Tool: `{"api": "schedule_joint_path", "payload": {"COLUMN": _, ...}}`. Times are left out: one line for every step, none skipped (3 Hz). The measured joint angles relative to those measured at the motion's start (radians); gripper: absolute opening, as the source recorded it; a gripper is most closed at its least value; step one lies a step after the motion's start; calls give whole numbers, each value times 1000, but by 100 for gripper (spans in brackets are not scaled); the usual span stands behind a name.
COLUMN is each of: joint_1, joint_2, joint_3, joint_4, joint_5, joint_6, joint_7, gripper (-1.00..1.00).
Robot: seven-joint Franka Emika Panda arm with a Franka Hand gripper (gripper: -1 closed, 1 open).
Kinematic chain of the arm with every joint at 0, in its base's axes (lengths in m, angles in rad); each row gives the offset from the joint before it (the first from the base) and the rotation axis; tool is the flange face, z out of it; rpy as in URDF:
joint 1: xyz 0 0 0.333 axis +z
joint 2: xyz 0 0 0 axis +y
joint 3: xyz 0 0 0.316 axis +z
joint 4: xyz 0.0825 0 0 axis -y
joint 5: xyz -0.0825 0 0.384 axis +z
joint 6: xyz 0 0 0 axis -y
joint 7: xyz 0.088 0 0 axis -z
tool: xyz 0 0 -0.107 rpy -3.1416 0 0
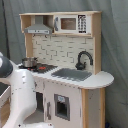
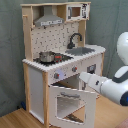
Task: Play with the kitchen
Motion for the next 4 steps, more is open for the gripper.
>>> {"api": "schedule_joint_path", "payload": {"joint_1": 58, "joint_2": 2, "joint_3": -52, "joint_4": 28, "joint_5": -35, "joint_6": -1, "joint_7": -49, "gripper": 100}}
{"api": "schedule_joint_path", "payload": {"joint_1": 132, "joint_2": 9, "joint_3": -125, "joint_4": 59, "joint_5": -88, "joint_6": 0, "joint_7": -111, "gripper": 100}}
{"api": "schedule_joint_path", "payload": {"joint_1": 200, "joint_2": 17, "joint_3": -210, "joint_4": 70, "joint_5": -143, "joint_6": 2, "joint_7": -119, "gripper": 100}}
{"api": "schedule_joint_path", "payload": {"joint_1": 236, "joint_2": 32, "joint_3": -276, "joint_4": 69, "joint_5": -202, "joint_6": 13, "joint_7": -65, "gripper": 100}}
